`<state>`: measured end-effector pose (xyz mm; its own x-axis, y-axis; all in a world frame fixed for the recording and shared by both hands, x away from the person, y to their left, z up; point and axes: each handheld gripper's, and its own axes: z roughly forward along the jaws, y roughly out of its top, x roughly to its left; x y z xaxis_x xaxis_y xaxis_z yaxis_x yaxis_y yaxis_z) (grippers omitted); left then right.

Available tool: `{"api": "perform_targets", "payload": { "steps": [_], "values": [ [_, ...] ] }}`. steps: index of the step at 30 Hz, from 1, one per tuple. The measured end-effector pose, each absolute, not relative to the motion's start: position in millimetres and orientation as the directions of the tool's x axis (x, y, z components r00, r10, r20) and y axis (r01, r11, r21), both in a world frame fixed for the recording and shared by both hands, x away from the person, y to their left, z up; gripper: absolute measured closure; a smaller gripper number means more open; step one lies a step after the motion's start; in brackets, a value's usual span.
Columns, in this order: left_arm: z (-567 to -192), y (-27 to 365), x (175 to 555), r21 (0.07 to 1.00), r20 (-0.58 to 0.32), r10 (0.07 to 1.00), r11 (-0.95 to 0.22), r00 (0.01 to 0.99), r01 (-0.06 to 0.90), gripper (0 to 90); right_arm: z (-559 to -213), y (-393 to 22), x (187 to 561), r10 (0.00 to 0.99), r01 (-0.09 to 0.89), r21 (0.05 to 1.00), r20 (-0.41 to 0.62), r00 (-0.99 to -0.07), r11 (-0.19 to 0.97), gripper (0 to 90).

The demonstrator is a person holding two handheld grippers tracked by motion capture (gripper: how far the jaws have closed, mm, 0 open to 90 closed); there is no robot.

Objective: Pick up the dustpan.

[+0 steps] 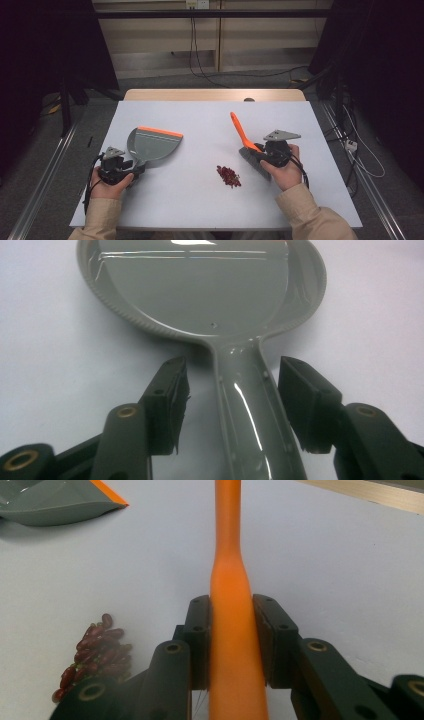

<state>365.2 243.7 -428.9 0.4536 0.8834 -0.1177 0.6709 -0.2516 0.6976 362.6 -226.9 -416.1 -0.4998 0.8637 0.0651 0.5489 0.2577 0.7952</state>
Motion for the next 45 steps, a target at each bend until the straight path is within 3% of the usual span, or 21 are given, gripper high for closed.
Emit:
{"api": "perform_targets", "payload": {
  "steps": [11, 15, 26, 37, 45],
  "values": [
    [-438.1, 231.5, 383.1, 0.623, -0.063, 0.872, -0.345, 0.485, 0.702, 62.3, -414.3, -226.7, 364.1, 0.861, 0.552, 0.790, 0.061, -0.504, 0.267, 70.4],
    [-433.1, 232.4, 381.3, 0.636, -0.029, 0.856, -0.383, 0.517, 0.670, 62.9, -414.3, -227.3, 364.1, 0.861, 0.551, 0.790, 0.060, -0.505, 0.268, 70.3],
    [-420.4, 238.3, 370.4, 0.668, -0.087, 0.792, -0.404, 0.604, 0.626, 63.2, -414.1, -226.7, 363.9, 0.860, 0.552, 0.788, 0.059, -0.507, 0.271, 66.1],
    [-406.2, 226.3, 350.6, 0.694, -0.112, 0.666, -0.479, 0.737, 0.538, 63.0, -408.1, -225.9, 363.7, 0.849, 0.568, 0.767, 0.058, -0.525, 0.298, 62.9],
    [-410.6, 216.0, 337.6, 0.683, -0.119, 0.568, -0.549, 0.814, 0.483, 63.0, -404.2, -228.5, 367.6, 0.839, 0.614, 0.708, 0.054, -0.541, 0.350, 66.2]
  ]
}}
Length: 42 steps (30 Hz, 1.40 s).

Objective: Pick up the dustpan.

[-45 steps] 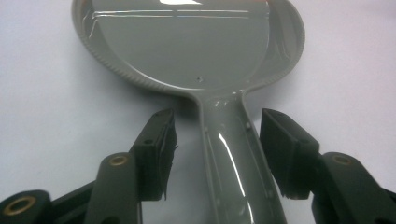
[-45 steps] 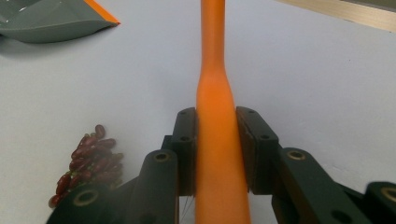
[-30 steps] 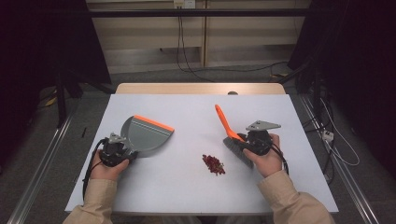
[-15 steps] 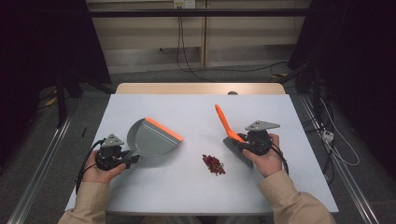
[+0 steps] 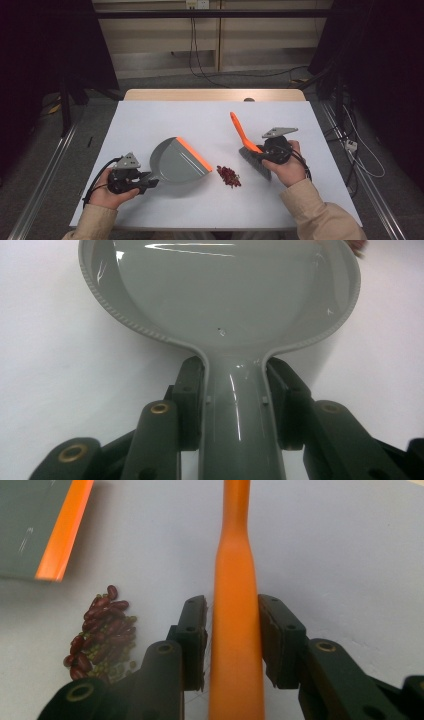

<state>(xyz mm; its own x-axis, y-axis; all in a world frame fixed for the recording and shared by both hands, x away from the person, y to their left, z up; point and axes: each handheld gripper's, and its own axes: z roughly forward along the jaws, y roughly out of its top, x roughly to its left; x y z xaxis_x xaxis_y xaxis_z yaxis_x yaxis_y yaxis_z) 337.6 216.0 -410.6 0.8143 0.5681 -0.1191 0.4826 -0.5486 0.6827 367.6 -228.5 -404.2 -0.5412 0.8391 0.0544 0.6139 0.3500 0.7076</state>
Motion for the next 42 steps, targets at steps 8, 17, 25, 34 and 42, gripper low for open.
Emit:
{"api": "perform_targets", "payload": {
  "steps": [8, 17, 25, 34, 42],
  "values": [
    [-418.2, 200.3, 328.4, 0.660, -0.153, 0.467, -0.607, 0.871, 0.442, 62.9, -409.7, -229.3, 368.7, 0.851, 0.655, 0.665, 0.056, -0.522, 0.358, 70.9],
    [-423.4, 188.6, 325.0, 0.651, -0.155, 0.410, -0.643, 0.899, 0.405, 62.8, -413.6, -221.5, 361.3, 0.862, 0.621, 0.708, 0.036, -0.507, 0.336, 71.1],
    [-427.6, 183.1, 324.1, 0.659, -0.142, 0.401, -0.644, 0.905, 0.388, 62.5, -414.8, -213.9, 358.9, 0.857, 0.605, 0.717, 0.022, -0.515, 0.346, 71.1],
    [-425.7, 182.2, 321.9, 0.645, -0.102, 0.425, -0.660, 0.900, 0.385, 55.9, -415.6, -215.1, 356.6, 0.861, 0.601, 0.726, 0.024, -0.507, 0.334, 71.1],
    [-422.6, 178.4, 318.5, 0.615, -0.069, 0.389, -0.708, 0.919, 0.346, 63.0, -416.0, -212.6, 353.0, 0.868, 0.596, 0.732, 0.013, -0.497, 0.330, 71.2]
  ]
}}
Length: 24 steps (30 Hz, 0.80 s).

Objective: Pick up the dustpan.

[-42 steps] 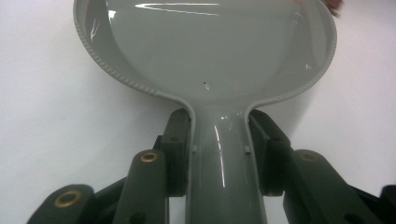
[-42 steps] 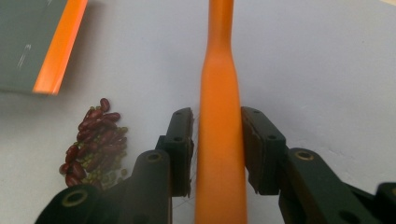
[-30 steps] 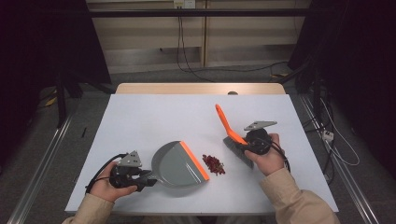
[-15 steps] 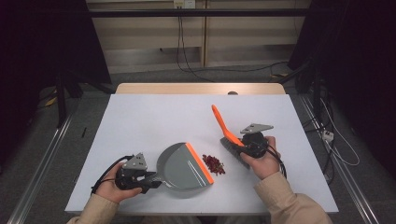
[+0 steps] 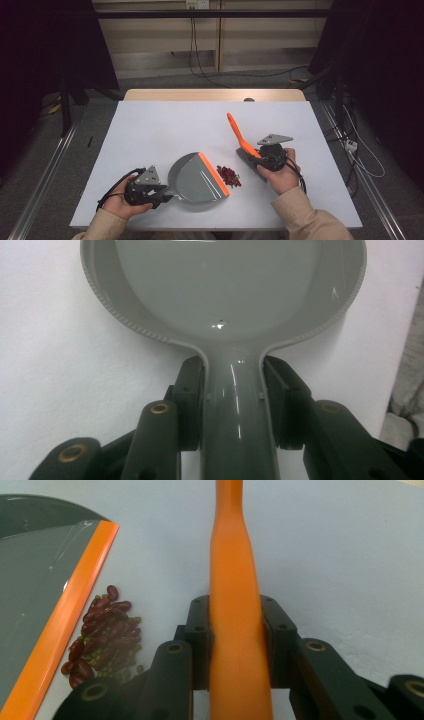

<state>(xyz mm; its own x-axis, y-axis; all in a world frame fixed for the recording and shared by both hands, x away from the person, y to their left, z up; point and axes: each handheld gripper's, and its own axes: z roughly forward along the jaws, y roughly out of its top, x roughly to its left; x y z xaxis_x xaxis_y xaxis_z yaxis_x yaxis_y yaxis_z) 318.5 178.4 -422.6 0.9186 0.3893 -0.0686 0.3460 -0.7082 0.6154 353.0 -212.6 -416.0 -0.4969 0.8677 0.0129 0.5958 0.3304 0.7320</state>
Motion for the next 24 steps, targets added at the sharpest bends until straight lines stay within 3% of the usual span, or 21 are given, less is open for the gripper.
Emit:
{"api": "perform_targets", "payload": {
  "steps": [24],
  "values": [
    [-421.6, 169.6, 313.5, 0.608, -0.088, 0.365, -0.717, 0.927, 0.340, 63.0, -416.2, -184.6, 340.7, 0.868, 0.593, 0.726, -0.013, -0.496, 0.349, 71.1]
  ]
}}
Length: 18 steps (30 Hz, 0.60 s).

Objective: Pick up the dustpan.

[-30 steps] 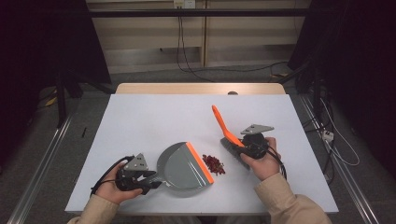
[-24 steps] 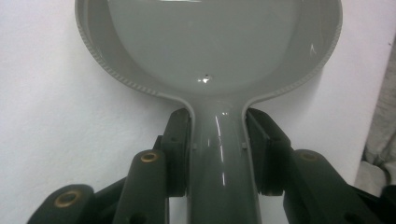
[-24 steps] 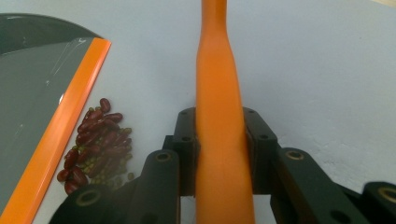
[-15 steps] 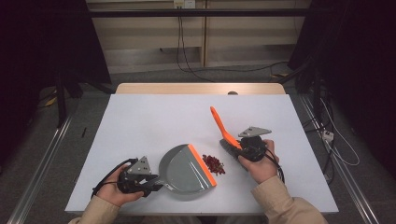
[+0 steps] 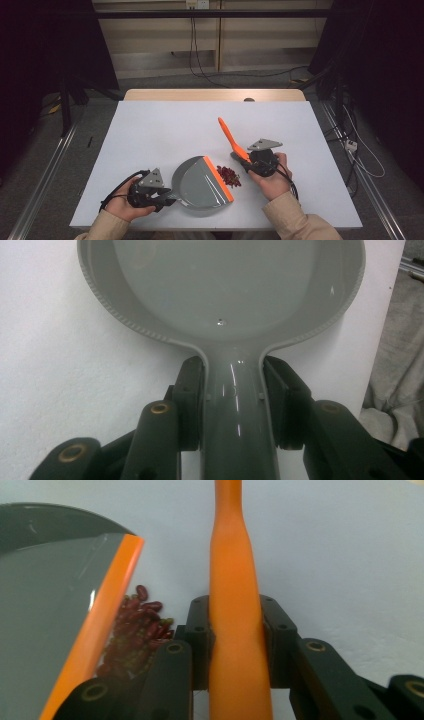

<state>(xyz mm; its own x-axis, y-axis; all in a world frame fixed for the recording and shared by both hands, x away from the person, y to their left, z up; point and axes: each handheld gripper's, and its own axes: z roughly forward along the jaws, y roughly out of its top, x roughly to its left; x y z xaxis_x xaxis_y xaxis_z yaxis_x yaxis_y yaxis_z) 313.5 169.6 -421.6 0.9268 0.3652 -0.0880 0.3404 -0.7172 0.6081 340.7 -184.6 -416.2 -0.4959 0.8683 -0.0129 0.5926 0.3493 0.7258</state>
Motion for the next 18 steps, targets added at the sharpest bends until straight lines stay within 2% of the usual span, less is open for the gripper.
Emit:
{"api": "perform_targets", "payload": {
  "steps": [18],
  "values": [
    [-421.1, 167.8, 316.5, 0.601, -0.104, 0.351, -0.723, 0.931, 0.340, 62.9, -417.7, -172.5, 334.4, 0.875, 0.595, 0.735, 0.005, -0.485, 0.326, 70.8]
  ]
}}
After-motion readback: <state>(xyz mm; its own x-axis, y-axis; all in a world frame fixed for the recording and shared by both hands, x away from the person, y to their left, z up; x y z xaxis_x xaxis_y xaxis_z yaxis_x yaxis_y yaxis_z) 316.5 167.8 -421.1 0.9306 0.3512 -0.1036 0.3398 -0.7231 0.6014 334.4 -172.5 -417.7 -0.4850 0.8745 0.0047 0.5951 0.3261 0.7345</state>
